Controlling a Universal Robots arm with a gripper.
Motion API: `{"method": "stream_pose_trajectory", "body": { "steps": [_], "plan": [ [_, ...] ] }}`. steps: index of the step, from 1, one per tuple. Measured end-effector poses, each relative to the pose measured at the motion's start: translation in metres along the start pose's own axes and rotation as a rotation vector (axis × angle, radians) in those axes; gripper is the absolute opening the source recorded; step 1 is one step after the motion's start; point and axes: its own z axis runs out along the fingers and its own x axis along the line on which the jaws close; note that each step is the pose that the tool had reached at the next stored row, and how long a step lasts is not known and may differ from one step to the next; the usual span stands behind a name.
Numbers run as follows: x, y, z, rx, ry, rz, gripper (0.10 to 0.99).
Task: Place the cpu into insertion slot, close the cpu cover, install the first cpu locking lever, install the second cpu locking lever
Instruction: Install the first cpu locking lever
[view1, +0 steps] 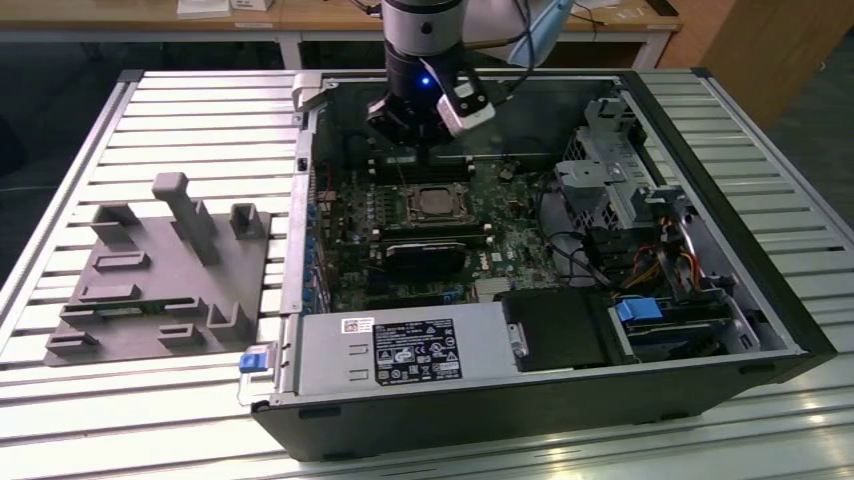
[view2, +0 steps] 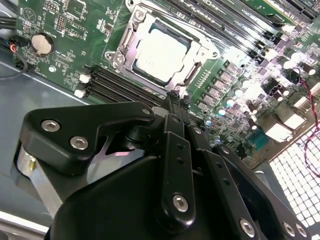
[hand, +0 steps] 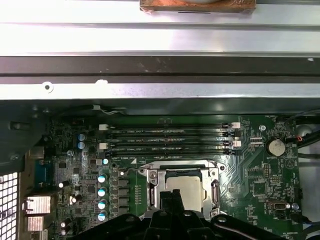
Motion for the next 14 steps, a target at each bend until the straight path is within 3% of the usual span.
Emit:
{"method": "stream_pose_trajectory", "body": {
  "steps": [14],
  "plan": [
    [0.0156, -0.0006, -0.0009, 0.0, 0.0, 0.0, 0.106]
  ]
}}
